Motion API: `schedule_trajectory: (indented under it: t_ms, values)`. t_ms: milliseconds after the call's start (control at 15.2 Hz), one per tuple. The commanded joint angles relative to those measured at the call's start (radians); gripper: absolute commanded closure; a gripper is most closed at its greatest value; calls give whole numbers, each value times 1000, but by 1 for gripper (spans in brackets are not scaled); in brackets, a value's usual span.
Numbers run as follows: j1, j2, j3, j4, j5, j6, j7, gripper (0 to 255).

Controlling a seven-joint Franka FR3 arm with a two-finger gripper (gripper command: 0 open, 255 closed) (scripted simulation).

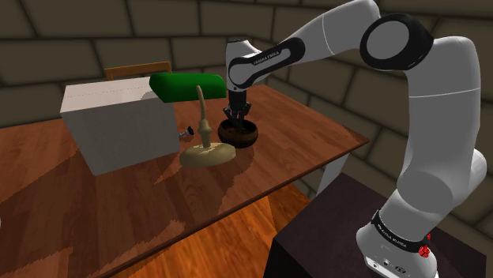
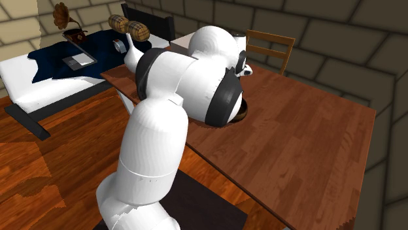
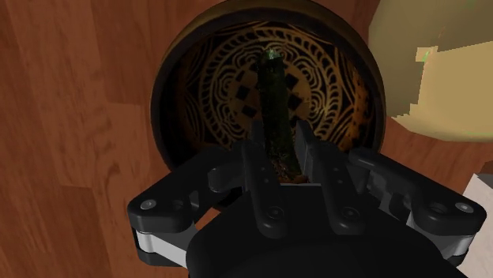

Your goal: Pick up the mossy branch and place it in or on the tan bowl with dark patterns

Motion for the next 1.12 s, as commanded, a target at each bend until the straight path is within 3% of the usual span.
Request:
schedule_trajectory:
  t_ms: [0,330,396,726,1056]
  values:
    - [0,2,0,0,-1,2,1,255]
    - [0,2,0,0,-1,2,1,255]
    - [0,2,0,0,-1,2,1,0]
    - [0,2,0,0,-1,2,0,0]
    - [0,-42,12,64,21,-103,-14,0]
